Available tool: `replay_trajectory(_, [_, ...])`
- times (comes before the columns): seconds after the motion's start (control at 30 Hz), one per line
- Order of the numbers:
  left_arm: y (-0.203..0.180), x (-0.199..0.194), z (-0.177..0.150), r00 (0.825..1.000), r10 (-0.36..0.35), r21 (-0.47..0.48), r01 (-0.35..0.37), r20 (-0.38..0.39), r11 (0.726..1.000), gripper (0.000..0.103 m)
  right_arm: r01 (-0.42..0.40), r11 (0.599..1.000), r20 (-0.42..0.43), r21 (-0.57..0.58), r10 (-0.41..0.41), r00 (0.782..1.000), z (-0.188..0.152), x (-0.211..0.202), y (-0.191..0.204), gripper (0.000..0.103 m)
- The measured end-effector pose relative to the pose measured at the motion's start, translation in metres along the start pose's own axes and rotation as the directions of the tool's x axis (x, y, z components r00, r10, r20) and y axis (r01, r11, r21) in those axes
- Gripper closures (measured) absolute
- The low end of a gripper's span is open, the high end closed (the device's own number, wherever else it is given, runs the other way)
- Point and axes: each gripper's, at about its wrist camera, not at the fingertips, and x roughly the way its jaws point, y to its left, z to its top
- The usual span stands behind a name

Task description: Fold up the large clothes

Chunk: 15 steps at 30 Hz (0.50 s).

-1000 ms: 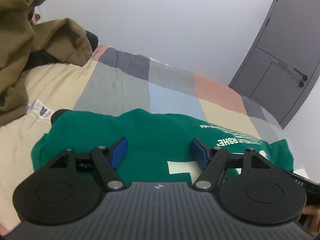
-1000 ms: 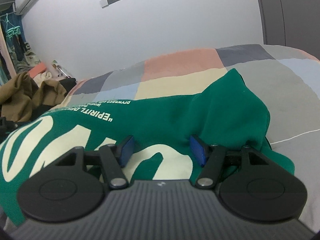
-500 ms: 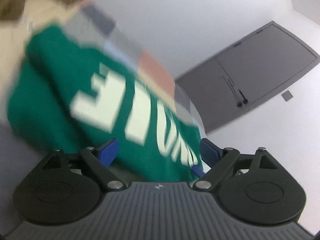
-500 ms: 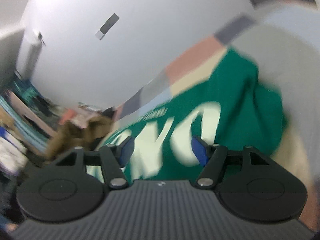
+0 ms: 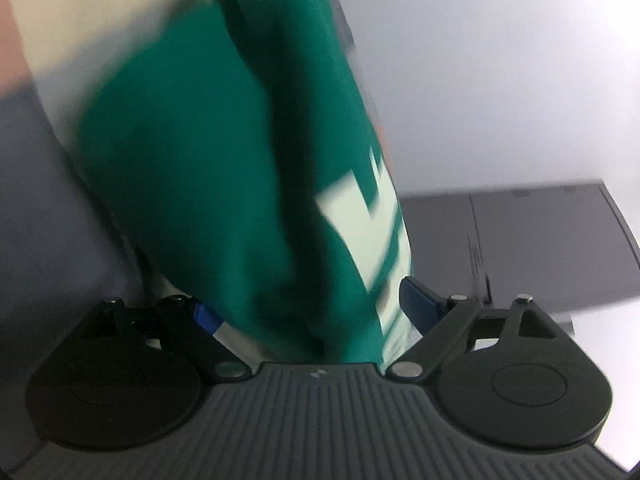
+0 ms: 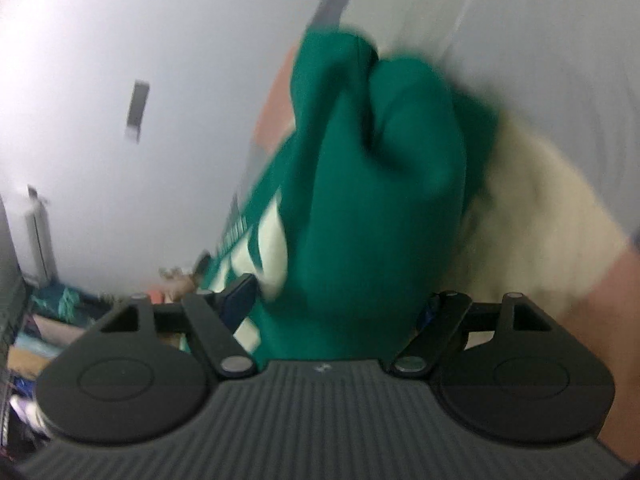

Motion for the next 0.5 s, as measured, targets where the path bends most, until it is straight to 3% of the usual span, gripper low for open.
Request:
replay_trajectory(0.03, [-0.001,-0.002,0.003,1.000,0.006,0.015,-0.006,0.020,1.000,0.023,-0.015,1.000,0.011,0.003,0.015,1.000,0.005,0.000,0.001,0.028])
replay_trajectory(0.1, [-0.003,-0.004,0.007,0.999,0.035,0.039,-0.036,0.040,0.999,0.044,-0.021,0.999,0.006,-0.030,0.021,1.000,0.012,0.004,0.007,0.040])
replay_trajectory(0.13, [-0.005,-0.004,0.009,0.998,0.036,0.051,-0.038,0.043,0.998,0.050,-0.010,0.998,0.001,-0.061,0.010,1.000,0.013,0.007,0.012,0.045])
replay_trajectory(0.2, [-0.016,-0.006,0.009,0.997,0.030,0.113,-0.038,0.071,0.993,0.068,0.008,0.990,0.000,-0.139,-0.008,1.000,0.014,0.009,0.025,0.066])
replay_trajectory(0.3, [-0.043,-0.015,0.008,0.991,-0.020,0.259,-0.014,0.130,0.966,0.080,-0.014,0.969,0.025,-0.248,0.021,0.999,0.014,0.004,0.046,0.080])
replay_trajectory(0.4, [-0.064,-0.021,0.014,0.981,-0.081,0.357,0.012,0.176,0.934,0.085,-0.044,0.944,0.051,-0.328,0.064,0.997,0.015,-0.002,0.063,0.083])
replay_trajectory(0.5, [-0.070,-0.011,0.016,0.978,-0.074,0.407,-0.011,0.194,0.913,0.086,-0.024,0.924,0.064,-0.381,0.052,0.997,0.016,0.005,0.072,0.083])
